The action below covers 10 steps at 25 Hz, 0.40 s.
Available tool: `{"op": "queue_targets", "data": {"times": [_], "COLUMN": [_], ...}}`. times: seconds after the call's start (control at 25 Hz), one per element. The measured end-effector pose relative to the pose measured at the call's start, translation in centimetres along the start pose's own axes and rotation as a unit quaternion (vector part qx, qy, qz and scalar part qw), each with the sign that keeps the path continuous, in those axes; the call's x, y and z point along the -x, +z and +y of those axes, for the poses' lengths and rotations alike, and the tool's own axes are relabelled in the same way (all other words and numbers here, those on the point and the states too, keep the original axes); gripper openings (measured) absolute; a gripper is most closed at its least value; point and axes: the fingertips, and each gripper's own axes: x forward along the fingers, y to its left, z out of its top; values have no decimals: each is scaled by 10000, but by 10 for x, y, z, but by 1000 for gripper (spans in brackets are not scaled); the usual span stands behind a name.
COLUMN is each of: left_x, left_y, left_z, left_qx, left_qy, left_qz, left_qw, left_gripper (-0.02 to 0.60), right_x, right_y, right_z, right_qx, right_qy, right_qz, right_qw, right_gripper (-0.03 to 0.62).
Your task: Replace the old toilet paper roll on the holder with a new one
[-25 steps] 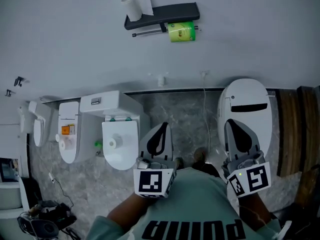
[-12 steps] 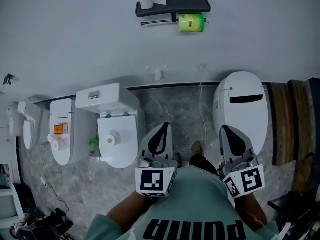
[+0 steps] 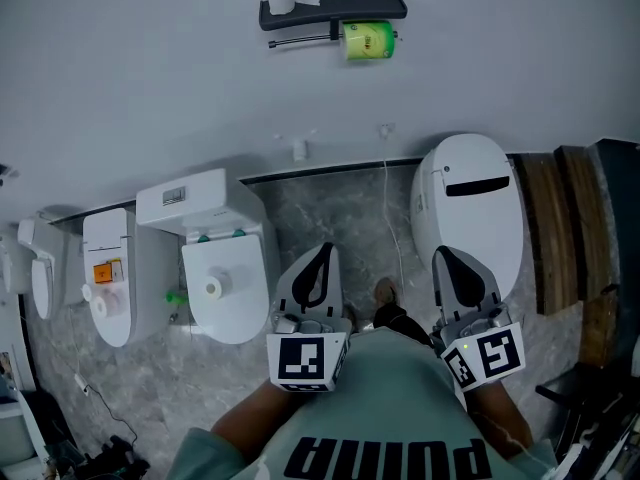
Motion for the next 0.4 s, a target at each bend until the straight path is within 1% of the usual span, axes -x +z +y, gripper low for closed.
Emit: {"op": "queue_targets", "data": {"times": [0.2,0.4], "left_x": [-2,-1], "left_y": [2,8], "left_z": [4,12], "left_qx": [-59,-65], "left_qy": [-76,-56], "left_qz": [-48,-79], "left_qw": [9999,9999], "left_gripper": [8,8], "right_x": [-5,-9], "right_y": [2,6], "right_z": [2,10], "right_qx": [56,107], "right_qy": [-24,11], "right_qz": [-4,0], "right_qw": [10000,9999], "right_gripper": [6,6]}}
